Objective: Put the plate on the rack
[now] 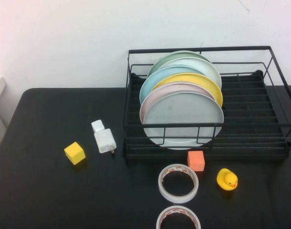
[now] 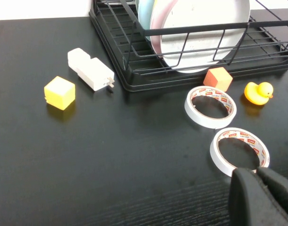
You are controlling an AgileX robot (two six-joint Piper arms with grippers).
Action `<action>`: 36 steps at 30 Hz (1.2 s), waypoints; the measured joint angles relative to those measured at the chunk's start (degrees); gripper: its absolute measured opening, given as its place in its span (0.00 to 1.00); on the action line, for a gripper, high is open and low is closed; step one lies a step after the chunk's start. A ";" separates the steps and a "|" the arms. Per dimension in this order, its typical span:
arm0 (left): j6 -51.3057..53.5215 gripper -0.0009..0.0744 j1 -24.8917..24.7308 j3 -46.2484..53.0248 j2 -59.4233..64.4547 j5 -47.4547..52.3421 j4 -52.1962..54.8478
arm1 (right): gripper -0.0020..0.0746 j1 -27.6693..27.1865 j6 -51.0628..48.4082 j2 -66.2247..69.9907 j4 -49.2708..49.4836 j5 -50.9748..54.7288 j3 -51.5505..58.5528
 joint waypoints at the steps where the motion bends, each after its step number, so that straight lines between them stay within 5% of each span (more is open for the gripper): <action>1: 0.00 0.01 0.00 0.00 0.00 0.00 0.00 | 0.02 -0.13 0.00 0.00 -0.10 -0.16 0.10; 13: 0.00 0.01 0.00 0.00 0.00 0.00 0.00 | 0.02 3.92 9.20 0.00 -0.14 -0.04 0.10; 36: 0.10 0.01 0.00 0.00 0.00 0.00 0.00 | 0.02 5.67 9.30 0.00 -0.57 0.05 0.10</action>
